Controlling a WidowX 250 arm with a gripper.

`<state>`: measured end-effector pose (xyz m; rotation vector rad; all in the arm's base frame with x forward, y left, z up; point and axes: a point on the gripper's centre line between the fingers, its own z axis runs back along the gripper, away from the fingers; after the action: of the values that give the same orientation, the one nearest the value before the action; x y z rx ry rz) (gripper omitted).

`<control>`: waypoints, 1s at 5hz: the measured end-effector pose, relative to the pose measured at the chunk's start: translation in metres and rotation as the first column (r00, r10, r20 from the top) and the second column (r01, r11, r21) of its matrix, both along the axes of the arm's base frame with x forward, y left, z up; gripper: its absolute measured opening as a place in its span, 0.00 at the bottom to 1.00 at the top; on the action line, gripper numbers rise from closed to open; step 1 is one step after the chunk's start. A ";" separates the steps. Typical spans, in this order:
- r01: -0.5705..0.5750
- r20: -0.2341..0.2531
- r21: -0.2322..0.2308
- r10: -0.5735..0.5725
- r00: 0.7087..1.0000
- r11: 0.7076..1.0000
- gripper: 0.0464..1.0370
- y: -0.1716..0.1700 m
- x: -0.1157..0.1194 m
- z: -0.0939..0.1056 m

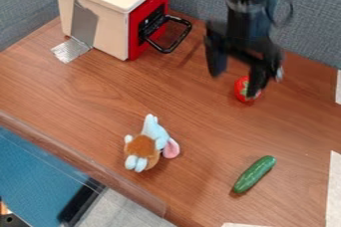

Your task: Put the cucumber and on the right side of the table

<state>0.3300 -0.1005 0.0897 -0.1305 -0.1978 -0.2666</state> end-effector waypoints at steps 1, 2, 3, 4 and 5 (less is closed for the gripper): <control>0.133 -0.012 -0.027 -0.134 0.991 0.991 0.96 -0.054 -0.026 -0.011; 0.130 -0.050 -0.027 -0.131 0.990 0.991 0.96 -0.068 -0.032 -0.034; 0.138 -0.143 -0.010 -0.138 0.980 0.990 0.96 -0.075 -0.041 -0.067; 0.148 -0.164 0.006 -0.145 0.976 0.989 0.96 -0.074 -0.040 -0.075; 0.164 -0.207 0.018 -0.157 0.966 0.986 0.96 -0.072 -0.043 -0.088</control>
<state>0.2868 -0.1729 0.0016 -0.1382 0.0230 -0.4154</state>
